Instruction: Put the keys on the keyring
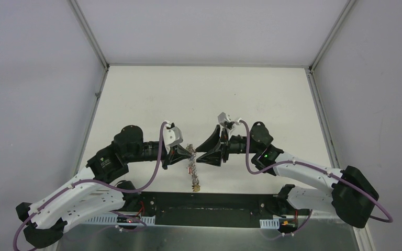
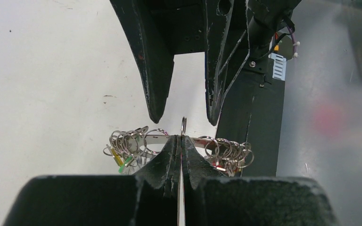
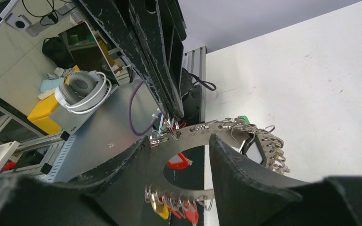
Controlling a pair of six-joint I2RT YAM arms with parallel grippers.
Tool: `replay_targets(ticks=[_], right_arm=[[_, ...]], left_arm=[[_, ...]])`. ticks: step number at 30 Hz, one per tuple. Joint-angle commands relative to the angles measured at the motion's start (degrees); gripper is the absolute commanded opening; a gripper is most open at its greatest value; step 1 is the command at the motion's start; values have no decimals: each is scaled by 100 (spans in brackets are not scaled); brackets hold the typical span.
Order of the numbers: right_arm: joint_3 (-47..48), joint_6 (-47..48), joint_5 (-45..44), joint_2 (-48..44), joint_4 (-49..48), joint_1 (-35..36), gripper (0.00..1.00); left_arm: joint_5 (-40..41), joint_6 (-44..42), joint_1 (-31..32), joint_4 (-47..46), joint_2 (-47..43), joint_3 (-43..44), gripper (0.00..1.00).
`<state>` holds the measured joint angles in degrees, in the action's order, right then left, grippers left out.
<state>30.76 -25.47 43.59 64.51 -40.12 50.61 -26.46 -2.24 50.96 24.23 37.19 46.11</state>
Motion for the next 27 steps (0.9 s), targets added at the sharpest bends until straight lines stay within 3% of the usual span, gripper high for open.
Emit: replay_targets(ticks=[1,6,13,22,24,27], right_arm=[[367,203,259,114,-427,92,50],[382,167,247,165,-505,133,38],[450,159,294,265,-497,151,1],[502,239,242,171,-307,151,0],[544,306,250,97,-111,151,0],[617,446,255,-8,224,151,0]], left_arm=[[-70,126,2,-600,-97,47,0],[-65,127,2,-611,-100,44,0],[-81,132,-1,-604,-123,47,0],[-334,-43,1,-467,-170,24,2],[-428,-160,-4,-353,-164,66,19],[-549,-356,-4,-200,-123,128,31]])
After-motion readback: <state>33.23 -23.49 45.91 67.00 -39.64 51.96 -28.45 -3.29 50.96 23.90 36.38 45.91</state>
